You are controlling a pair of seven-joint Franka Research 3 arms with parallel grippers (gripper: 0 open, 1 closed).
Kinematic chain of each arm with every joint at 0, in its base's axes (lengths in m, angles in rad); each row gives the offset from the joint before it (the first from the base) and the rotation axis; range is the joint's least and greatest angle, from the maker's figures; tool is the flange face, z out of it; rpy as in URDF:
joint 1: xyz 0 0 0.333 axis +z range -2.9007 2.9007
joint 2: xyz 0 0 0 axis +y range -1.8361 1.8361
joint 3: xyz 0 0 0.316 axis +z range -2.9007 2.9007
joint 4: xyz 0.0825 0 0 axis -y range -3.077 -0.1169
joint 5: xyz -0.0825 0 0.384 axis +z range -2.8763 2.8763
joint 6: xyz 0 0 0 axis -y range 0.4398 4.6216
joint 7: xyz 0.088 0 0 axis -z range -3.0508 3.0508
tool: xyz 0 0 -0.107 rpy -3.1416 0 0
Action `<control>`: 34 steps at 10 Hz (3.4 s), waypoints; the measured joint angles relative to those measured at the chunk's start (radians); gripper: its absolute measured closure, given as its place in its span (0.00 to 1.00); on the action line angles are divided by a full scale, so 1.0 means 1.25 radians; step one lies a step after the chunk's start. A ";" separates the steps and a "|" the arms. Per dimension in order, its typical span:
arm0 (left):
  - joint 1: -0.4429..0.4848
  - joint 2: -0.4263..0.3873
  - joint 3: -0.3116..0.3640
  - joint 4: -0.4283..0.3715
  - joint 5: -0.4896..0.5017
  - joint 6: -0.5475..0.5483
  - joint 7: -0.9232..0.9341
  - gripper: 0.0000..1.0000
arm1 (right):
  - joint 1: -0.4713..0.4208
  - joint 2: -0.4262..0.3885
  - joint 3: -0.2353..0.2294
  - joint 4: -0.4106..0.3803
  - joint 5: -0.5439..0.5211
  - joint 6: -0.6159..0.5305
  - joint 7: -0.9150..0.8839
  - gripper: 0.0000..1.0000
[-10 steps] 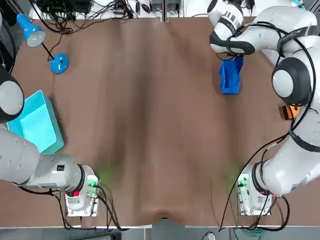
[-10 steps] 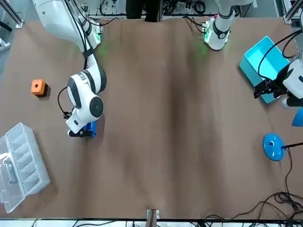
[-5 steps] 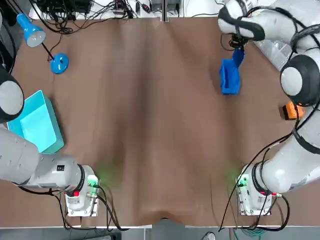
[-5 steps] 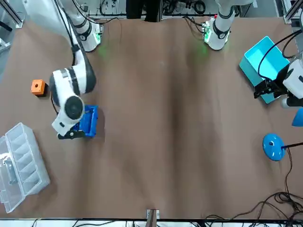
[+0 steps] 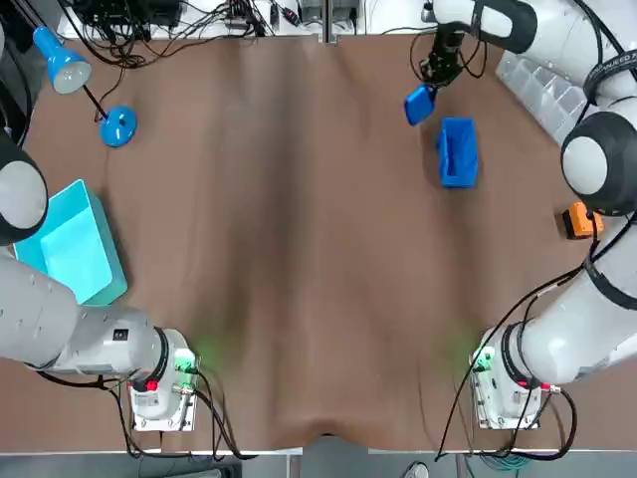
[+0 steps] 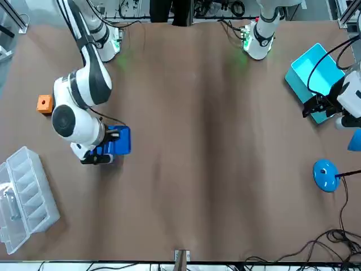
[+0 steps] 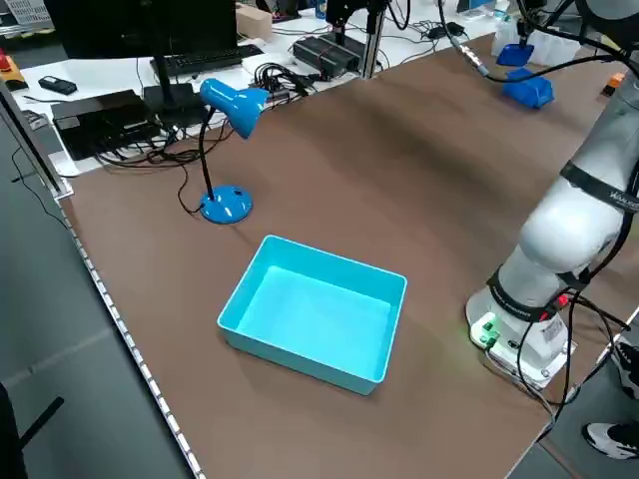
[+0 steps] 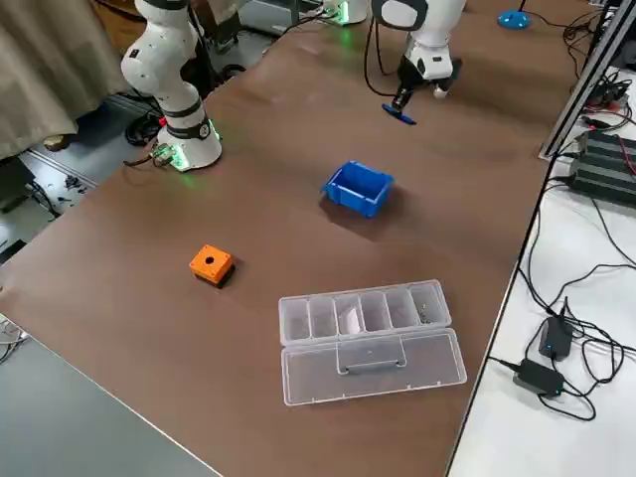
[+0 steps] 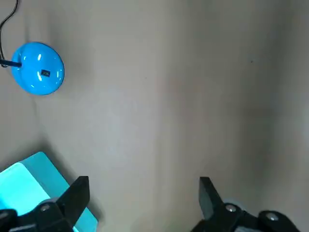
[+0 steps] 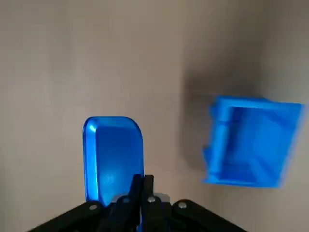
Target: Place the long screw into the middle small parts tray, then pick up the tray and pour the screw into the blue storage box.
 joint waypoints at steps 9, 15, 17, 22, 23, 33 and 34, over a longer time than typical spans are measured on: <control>0.000 0.000 0.000 0.000 0.000 0.000 0.000 0.00 | 0.299 0.301 0.010 0.154 0.408 0.401 0.041 0.97; 0.000 0.000 0.000 0.001 0.000 0.000 0.000 0.00 | 0.343 0.408 0.010 0.200 0.408 0.515 0.020 0.97; 0.000 0.000 0.000 0.001 0.000 0.000 0.000 0.00 | 0.350 0.431 0.010 0.205 0.408 0.529 0.015 0.97; 0.000 0.001 0.000 0.001 -0.001 0.000 0.000 0.00 | 0.349 0.454 0.001 0.222 0.408 0.537 -0.023 0.83; 0.000 0.001 0.000 0.001 -0.001 0.000 0.000 0.00 | 0.348 0.454 -0.001 0.224 0.404 0.537 -0.026 0.69; 0.000 0.001 0.000 0.001 -0.001 0.000 0.000 0.00 | 0.207 0.180 -0.222 0.244 0.061 0.039 -0.176 0.00; 0.000 0.001 0.000 0.001 -0.001 0.000 0.000 0.00 | 0.204 0.131 -0.260 0.237 0.002 -0.021 -0.177 0.00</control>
